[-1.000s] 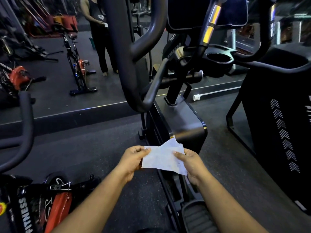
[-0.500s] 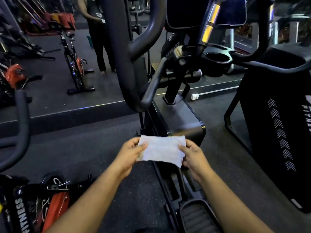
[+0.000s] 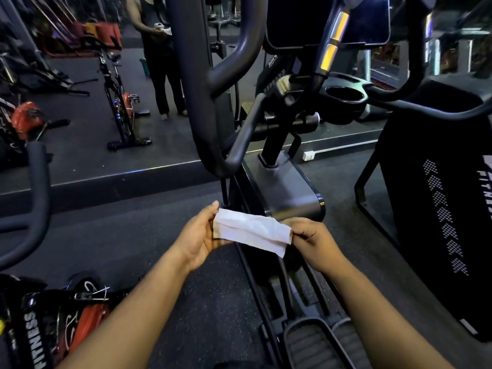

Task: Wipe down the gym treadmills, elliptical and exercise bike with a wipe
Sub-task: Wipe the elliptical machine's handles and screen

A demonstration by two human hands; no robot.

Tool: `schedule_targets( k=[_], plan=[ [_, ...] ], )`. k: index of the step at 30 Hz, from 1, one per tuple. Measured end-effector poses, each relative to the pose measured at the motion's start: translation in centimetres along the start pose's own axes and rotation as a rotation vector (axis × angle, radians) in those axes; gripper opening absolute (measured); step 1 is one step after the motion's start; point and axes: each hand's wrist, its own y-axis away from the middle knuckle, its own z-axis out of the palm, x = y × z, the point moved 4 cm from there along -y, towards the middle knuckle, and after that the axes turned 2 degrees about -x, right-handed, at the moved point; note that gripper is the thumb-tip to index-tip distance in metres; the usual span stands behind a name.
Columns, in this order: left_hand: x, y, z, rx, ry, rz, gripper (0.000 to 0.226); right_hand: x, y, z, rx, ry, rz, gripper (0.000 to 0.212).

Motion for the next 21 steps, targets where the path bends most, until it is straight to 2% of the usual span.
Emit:
schedule_targets(
  k=[6, 8, 10, 12, 16, 19, 21],
  plan=[
    [0.2, 0.2, -0.1, 0.015, -0.02, 0.042, 0.024, -0.4, 1.2, -0.2, -0.123, 0.392, -0.122, 0.031],
    [0.1, 0.2, 0.1, 0.038, -0.055, 0.02, 0.032, -0.8, 1.6, -0.3, -0.156, 0.575, -0.155, 0.036],
    [0.2, 0.2, 0.2, 0.081, -0.101, 0.011, 0.046, -0.4, 2.0, -0.5, -0.198, 0.636, -0.148, 0.039],
    [0.4, 0.2, 0.2, 0.092, -0.202, 0.066, 0.044, 0.0, 2.3, -0.9, -0.191, 0.555, -0.113, 0.04],
    [1.0, 0.4, 0.9, 0.003, -0.571, 0.211, 0.005, -1.0, 1.1, -1.3, 0.006, 0.278, -0.052, 0.034],
    [1.6, 0.3, 1.7, -0.109, -0.707, 0.234, 0.013, -1.8, -1.0, 0.2, -0.002, 0.174, 0.024, 0.029],
    [2.3, 0.2, 2.1, -0.177, -0.789, 0.27, 0.018, -2.0, -1.9, 2.0, -0.116, 0.155, 0.097, 0.047]
  ],
)
